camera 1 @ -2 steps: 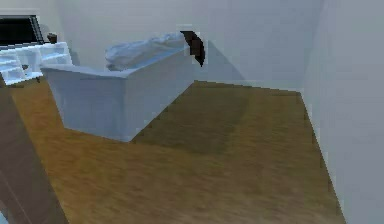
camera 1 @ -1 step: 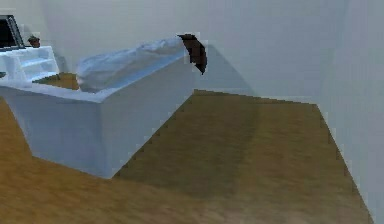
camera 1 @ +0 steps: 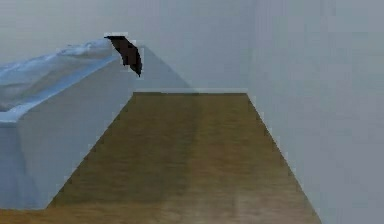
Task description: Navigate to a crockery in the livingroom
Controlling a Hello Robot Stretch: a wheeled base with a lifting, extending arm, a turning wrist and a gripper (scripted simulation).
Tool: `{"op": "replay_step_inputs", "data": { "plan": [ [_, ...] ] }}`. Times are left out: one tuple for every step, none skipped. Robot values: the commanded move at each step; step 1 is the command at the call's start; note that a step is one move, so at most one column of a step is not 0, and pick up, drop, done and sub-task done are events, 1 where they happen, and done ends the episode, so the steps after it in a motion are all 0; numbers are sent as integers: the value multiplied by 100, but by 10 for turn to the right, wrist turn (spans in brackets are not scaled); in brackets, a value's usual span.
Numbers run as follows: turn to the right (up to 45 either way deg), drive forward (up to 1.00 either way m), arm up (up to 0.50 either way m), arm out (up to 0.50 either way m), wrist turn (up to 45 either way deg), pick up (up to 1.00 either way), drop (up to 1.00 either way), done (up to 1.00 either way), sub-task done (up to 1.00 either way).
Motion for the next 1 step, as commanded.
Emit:
{"op": "replay_step_inputs", "data": {
  "plan": [
    [0, 30, 0, 0, 0, 0, 0, 0, 0]
  ]
}}
